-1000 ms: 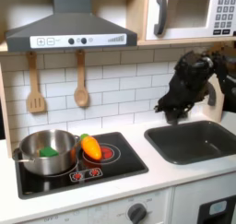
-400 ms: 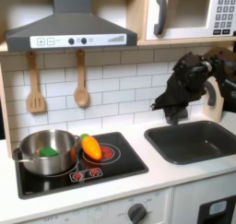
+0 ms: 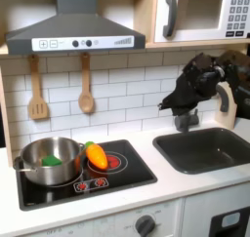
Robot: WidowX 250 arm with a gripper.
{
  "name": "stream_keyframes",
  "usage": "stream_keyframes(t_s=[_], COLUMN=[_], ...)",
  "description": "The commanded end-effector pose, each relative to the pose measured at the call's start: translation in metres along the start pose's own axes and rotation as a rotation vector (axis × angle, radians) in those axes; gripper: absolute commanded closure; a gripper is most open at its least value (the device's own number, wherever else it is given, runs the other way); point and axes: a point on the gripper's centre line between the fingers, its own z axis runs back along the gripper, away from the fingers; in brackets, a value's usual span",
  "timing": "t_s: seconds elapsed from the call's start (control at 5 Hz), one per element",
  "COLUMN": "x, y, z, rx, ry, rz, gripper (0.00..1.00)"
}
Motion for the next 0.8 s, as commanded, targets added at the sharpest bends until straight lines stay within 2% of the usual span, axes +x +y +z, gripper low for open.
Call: stream_keyframes(t_s=[0.0, 0.2, 0.4, 0.6], x=[0.017, 0.017, 0.023, 0.025], y=[-0.007, -0.003, 0.008, 0.006], z=[-0.001, -0.01, -0.013, -0.013], rx=[-0.06, -0.061, -0.049, -0.064], ry=[-0.063, -0.037, -0.043, -0.032], rz=[0.007, 0.02, 0.035, 0.032], gripper=[1.0, 1.0, 1.0, 1.0])
